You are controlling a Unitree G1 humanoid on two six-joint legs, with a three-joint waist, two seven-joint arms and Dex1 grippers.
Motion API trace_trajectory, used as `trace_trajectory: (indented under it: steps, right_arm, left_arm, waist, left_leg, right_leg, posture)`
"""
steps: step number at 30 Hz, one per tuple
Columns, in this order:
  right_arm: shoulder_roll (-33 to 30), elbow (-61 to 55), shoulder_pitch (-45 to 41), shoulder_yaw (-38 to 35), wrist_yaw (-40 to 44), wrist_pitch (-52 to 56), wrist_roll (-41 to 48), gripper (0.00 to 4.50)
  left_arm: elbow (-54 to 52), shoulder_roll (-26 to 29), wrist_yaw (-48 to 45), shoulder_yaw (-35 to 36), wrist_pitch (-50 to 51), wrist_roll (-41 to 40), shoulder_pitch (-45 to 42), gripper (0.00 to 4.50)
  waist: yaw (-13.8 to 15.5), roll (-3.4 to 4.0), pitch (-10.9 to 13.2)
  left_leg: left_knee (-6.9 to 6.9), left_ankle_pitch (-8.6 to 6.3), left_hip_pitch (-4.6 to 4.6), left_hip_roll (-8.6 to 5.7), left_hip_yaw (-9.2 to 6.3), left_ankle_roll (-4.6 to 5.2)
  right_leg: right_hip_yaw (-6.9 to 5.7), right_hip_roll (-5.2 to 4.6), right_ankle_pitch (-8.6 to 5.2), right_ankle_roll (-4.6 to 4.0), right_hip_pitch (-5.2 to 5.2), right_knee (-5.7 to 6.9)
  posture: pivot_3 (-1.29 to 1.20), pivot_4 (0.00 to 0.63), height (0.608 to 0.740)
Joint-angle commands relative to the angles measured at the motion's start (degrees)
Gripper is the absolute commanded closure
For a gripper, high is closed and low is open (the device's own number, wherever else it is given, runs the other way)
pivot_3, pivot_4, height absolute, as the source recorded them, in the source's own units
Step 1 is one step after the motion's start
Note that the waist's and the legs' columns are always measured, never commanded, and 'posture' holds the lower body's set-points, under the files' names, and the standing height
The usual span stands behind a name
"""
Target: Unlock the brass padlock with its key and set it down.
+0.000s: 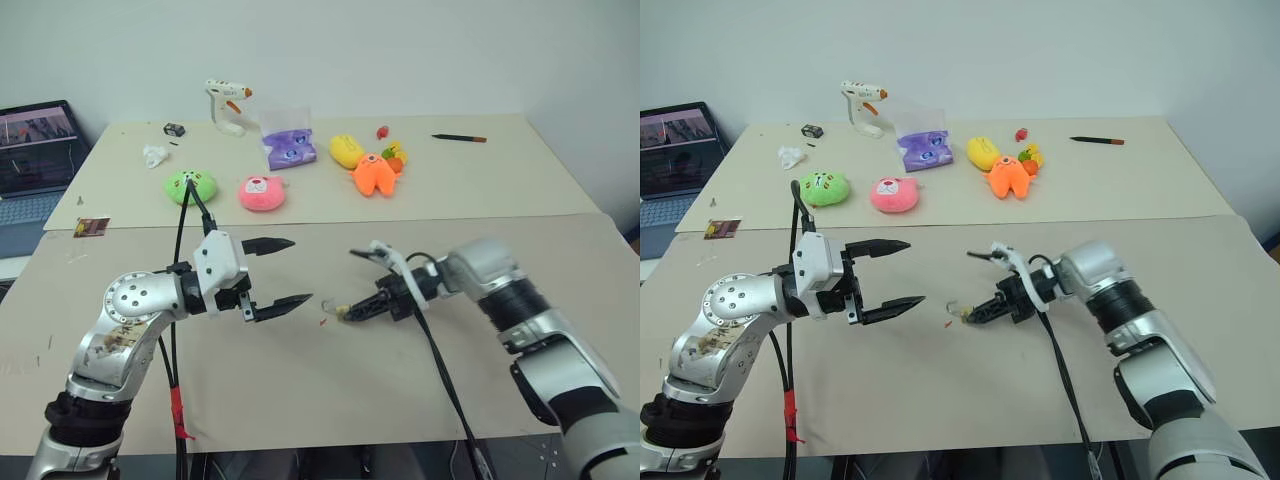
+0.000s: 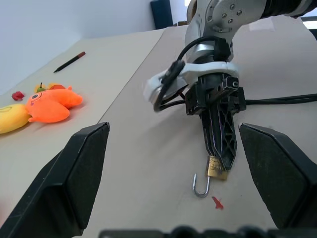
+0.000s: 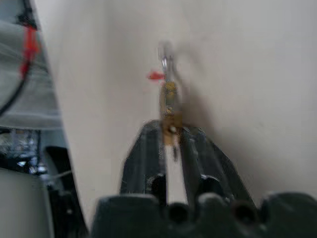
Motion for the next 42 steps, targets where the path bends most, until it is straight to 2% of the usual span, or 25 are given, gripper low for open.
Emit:
trace_trajectory:
  steps: [1, 2, 3, 12, 13, 15, 18, 20, 22, 26, 30, 35, 42]
  right_arm:
    - [-0.30, 7.30, -0.59, 3.46, 1.68, -6.45, -7.36, 3.91]
    - [-1.10, 8.14, -0.87, 4.22, 3.07, -7.61, -8.49, 3.45]
    - [-1.98, 9.05, -1.16, 4.75, 4.34, -8.86, -9.69, 3.17]
    - [-12.95, 18.78, -4.48, 1.63, 10.04, -19.64, -16.95, 0.16]
    - [-14.09, 19.20, -4.38, 0.83, 10.34, -20.85, -17.48, 0.04]
    - [-18.34, 16.81, -2.47, -2.14, 10.97, -26.11, -17.85, 0.04]
    - [-23.60, 7.09, 3.16, -7.74, 9.64, -38.92, -17.74, 0.04]
    - [-25.06, -4.84, 7.97, -14.94, 5.11, -43.40, -15.20, 0.04]
    - [-25.30, -16.56, 14.59, -20.58, 0.59, -53.05, -14.83, 0.04]
    - [-24.07, -38.41, 29.20, -31.01, -3.29, -44.50, -4.71, 0.04]
    - [-23.57, -51.44, 39.09, -41.07, -8.08, -31.06, 7.70, 0.04]
    - [-22.34, -53.98, 41.49, -48.26, -12.73, -26.46, 13.91, 0.04]
    - [-21.53, -53.87, 40.35, -48.26, -16.81, -25.04, 14.44, 0.04]
  left_arm:
    - [-0.67, -0.42, 0.85, -0.27, -0.93, 0.16, -1.93, 0.02]
    - [-0.41, -0.51, 0.87, -0.34, -0.86, 0.11, -2.22, 0.00]
    - [-0.17, -0.64, 0.90, -0.44, -0.81, 0.07, -2.40, 0.00]
    - [2.21, -3.64, 0.25, -4.01, -2.09, 0.79, -2.65, 0.00]
    - [2.53, -3.88, 0.20, -4.34, -2.20, 0.94, -2.73, 0.00]
    - [3.43, -4.25, -0.03, -5.23, -1.54, 1.06, -3.03, 0.00]
    - [4.16, -4.85, 0.56, -4.40, 1.47, -1.01, -3.27, 0.00]
    - [4.71, -3.49, 1.47, -4.72, 2.42, 1.31, -3.79, 0.00]
    - [5.23, -2.32, 3.59, -5.37, 2.64, 5.01, -4.48, 0.00]
    - [5.36, -0.78, 2.41, -4.40, 3.56, 4.23, -5.29, 0.00]
    - [5.80, 2.74, -0.32, -1.27, 7.09, 0.45, -4.84, 0.00]
    - [6.36, 5.96, -2.36, 1.59, 10.12, -2.23, -5.46, 0.00]
    - [6.19, 6.00, -1.10, 3.73, 11.76, -3.91, -5.24, 0.00]
  waist:
    - [-0.15, -0.06, -0.04]
    - [-0.15, -0.06, -0.05]
    - [-0.11, -0.05, -0.05]
    - [1.31, -0.02, -0.06]
    - [1.22, -0.03, -0.07]
    - [1.13, -0.03, -0.07]
    - [1.24, -0.03, -0.07]
    - [0.79, -0.02, -0.07]
    - [-0.20, 0.00, -0.07]
    - [-0.35, 0.00, -0.07]
    - [0.88, 0.03, -0.04]
    - [1.06, 0.03, -0.04]
    - [0.93, 0.03, -0.04]
  left_leg:
    - [0.00, -0.02, 0.08, 0.00, 0.00, -0.04]
    - [-0.01, -0.10, 0.19, 0.00, 0.00, -0.19]
    - [-0.01, -0.22, 0.28, 0.00, 0.01, -0.40]
    - [-0.01, -0.32, 1.01, -0.07, -0.03, -0.39]
    - [-0.01, -0.34, 1.01, -0.07, -0.03, -0.37]
    - [-0.02, -0.35, 0.95, -0.07, -0.02, -0.35]
    - [-0.03, -0.34, 0.47, -0.06, -0.04, -0.35]
    - [0.02, -0.32, 0.15, -0.05, -0.02, -0.32]
    - [0.05, -0.27, -0.16, 0.02, 0.19, -0.24]
    - [0.10, -0.24, -0.21, 0.27, 0.18, -0.18]
    - [0.12, -0.28, -0.15, 0.24, 0.09, -0.22]
    - [0.12, -0.34, -0.06, 0.18, 0.14, -0.26]
    - [0.10, -0.33, -0.02, 0.19, 0.17, -0.23]
  right_leg:
    - [-0.04, 0.01, 0.00, 0.00, 0.09, -0.02]
    - [-0.06, 0.01, 0.00, 0.00, 0.18, 0.00]
    - [-0.07, 0.00, 0.00, 0.00, 0.31, 0.01]
    - [-0.50, 0.04, 0.09, 0.14, 1.01, -0.21]
    - [-0.50, 0.03, 0.09, 0.15, 1.01, -0.21]
    - [-0.44, -0.06, 0.09, 0.14, 1.02, -0.19]
    - [-0.48, -0.11, 0.09, 0.13, 0.66, -0.14]
    - [-0.56, -0.15, 0.10, 0.12, 0.19, -0.03]
    - [-0.70, -0.21, 0.10, 0.08, -0.26, 0.05]
    - [-0.90, -0.17, 0.13, -0.12, -0.28, 0.01]
    - [-0.88, -0.13, 0.13, -0.14, -0.18, 0.00]
    - [-0.90, -0.13, 0.13, -0.14, -0.08, -0.08]
    - [-0.90, -0.15, 0.13, -0.14, -0.10, -0.02]
  posture:
    - [0.00, 0.150, 0.740]
    - [0.00, 0.150, 0.740]
    - [0.00, 0.150, 0.740]
    - [0.00, 0.150, 0.740]
    - [0.00, 0.150, 0.740]
    - [0.00, 0.150, 0.740]
    - [0.00, 0.150, 0.740]
    - [0.00, 0.150, 0.740]
    - [0.00, 0.150, 0.740]
    - [0.00, 0.150, 0.740]
    - [0.00, 0.150, 0.740]
    - [0.00, 0.150, 0.740]
    - [0.00, 0.150, 0.740]
